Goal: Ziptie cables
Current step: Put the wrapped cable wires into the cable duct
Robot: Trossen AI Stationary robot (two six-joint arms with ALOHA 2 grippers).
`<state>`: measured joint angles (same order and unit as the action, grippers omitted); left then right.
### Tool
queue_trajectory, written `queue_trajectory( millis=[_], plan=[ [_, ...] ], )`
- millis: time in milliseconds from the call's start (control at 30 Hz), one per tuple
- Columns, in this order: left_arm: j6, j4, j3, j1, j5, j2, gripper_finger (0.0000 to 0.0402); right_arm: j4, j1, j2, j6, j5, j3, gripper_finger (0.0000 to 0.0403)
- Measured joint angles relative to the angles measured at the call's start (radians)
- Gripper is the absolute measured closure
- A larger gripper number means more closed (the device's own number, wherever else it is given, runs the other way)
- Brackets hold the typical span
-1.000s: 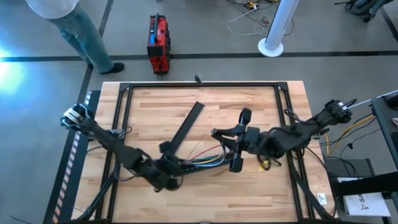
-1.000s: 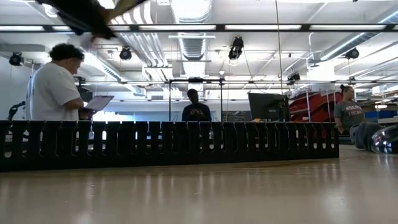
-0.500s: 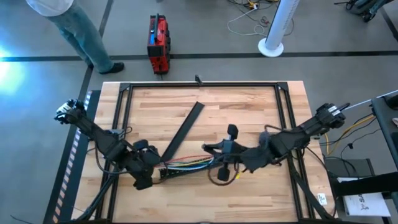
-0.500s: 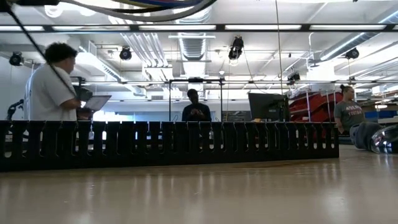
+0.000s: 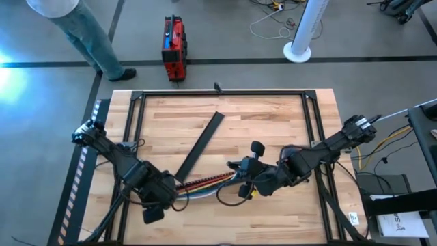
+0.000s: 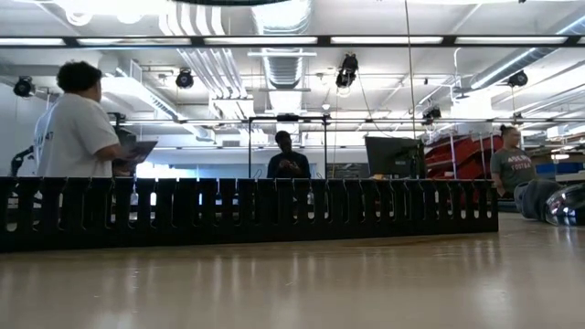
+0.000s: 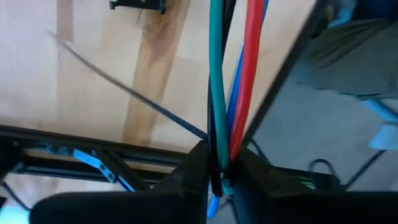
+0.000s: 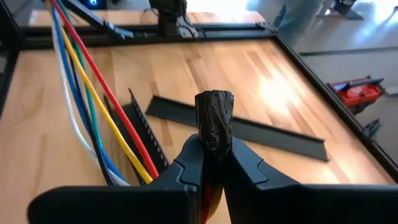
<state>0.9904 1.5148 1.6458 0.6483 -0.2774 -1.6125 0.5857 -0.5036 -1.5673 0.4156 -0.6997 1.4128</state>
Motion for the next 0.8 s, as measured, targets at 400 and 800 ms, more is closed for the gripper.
queue_trajectory(
  millis=[400,800],
  plan=[
    [-0.283,-0.032,-0.034,-0.092,-0.032,-0.178,0.0368,0.008,-0.009,0.003,0.129,-0.009,-0.152,0.0382],
    [-0.452,-0.132,-0.084,-0.215,-0.072,-0.197,0.0373,0.136,-0.011,0.008,0.2,-0.06,-0.188,0.0382]
  ],
)
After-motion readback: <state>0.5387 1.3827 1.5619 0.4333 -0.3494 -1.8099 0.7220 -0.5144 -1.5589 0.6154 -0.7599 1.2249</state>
